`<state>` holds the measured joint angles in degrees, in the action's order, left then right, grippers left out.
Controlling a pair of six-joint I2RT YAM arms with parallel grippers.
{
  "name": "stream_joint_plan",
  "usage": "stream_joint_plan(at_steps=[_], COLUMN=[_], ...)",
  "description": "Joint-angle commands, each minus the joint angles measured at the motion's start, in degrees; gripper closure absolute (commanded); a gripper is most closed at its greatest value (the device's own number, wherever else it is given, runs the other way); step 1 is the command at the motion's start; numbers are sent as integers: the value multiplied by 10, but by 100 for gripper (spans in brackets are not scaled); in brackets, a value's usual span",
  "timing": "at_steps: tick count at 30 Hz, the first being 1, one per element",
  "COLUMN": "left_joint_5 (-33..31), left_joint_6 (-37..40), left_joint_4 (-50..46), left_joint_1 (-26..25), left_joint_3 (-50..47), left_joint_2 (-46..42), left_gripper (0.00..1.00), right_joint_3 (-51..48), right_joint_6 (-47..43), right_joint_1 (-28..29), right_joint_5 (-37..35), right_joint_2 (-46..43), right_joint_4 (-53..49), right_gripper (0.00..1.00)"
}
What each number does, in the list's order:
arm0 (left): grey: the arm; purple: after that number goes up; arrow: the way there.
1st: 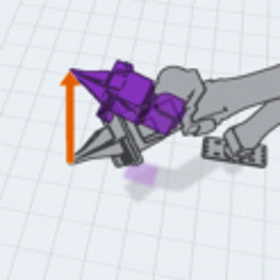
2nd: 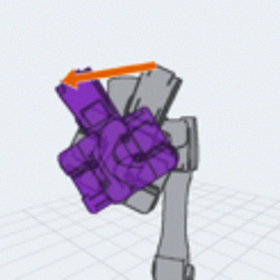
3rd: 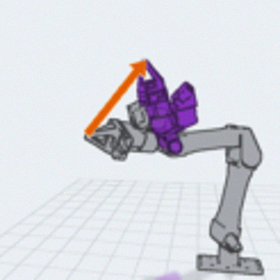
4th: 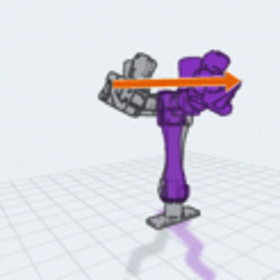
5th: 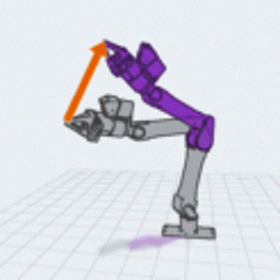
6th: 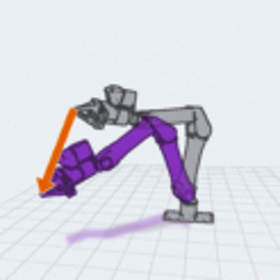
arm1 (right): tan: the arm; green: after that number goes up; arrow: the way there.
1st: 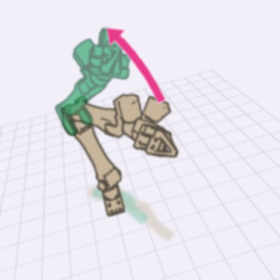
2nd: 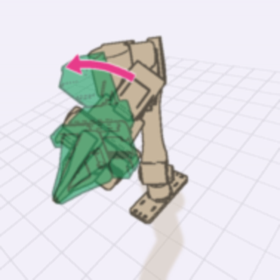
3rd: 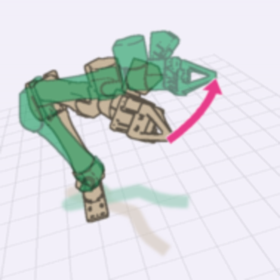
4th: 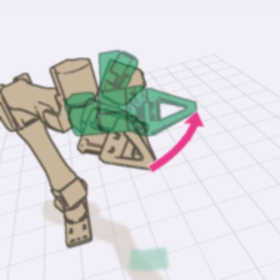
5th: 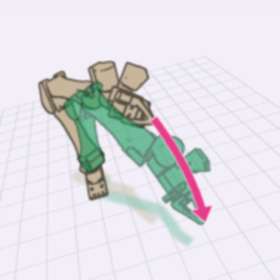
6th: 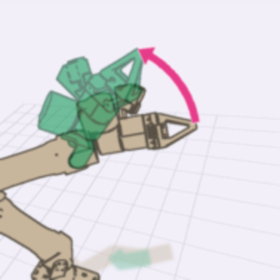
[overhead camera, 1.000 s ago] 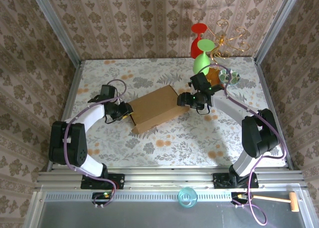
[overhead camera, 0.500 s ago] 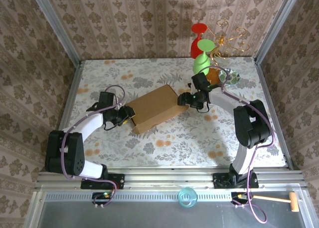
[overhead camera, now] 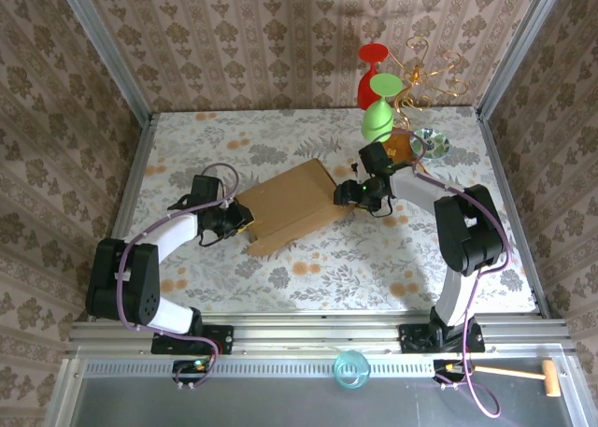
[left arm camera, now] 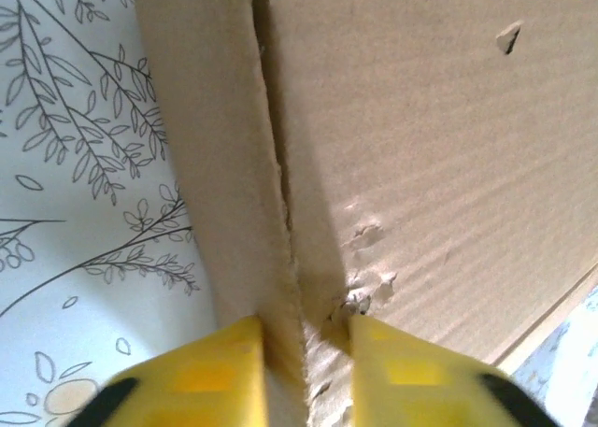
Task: Fold the paper box
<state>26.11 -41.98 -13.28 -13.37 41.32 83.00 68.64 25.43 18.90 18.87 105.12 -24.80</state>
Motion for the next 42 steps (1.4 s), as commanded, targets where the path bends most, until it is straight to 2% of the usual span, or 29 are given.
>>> stream_joint_plan(at_steps=[1, 8, 14, 21, 27, 34, 35, 36, 41, 42], left_joint_5=[-31, -4, 98, 208, 227, 214, 207, 200, 185, 184], left_joint_6=[36, 82, 143, 215, 230, 185, 172, 156, 83, 80], left_joint_4=[-62, -79, -50, -83, -97, -75, -72, -68, -35, -39], left_joint_1=[4, 35, 81, 115, 119, 120, 120, 120, 120, 120], left_joint_3=[0, 0, -8, 28, 40, 31, 29, 28, 16, 16], left_joint_2=[-4, -5, -22, 9, 35, 1, -13, -28, -86, -86], left_gripper=[85, 100, 100, 100, 100, 100, 95, 83, 57, 54], right_joint_3=[-21, -20, -21, -38, -81, -98, -97, -97, -97, -97], right_joint_6=[-21, -75, -79, -42, 52, 81, 82, 83, 79, 77], right_joint_1=[3, -7, -35, -66, -65, -63, -63, -63, -58, -58], right_joint_5=[11, 21, 63, 134, 186, 165, 166, 168, 156, 154], right_joint_2=[-30, -86, -99, -90, -62, -38, -33, -30, -18, -14], right_joint_4=[-24, -32, -25, -12, 63, 93, 92, 95, 90, 86], right_gripper=[32, 28, 26, 20, 20, 20, 21, 21, 24, 25])
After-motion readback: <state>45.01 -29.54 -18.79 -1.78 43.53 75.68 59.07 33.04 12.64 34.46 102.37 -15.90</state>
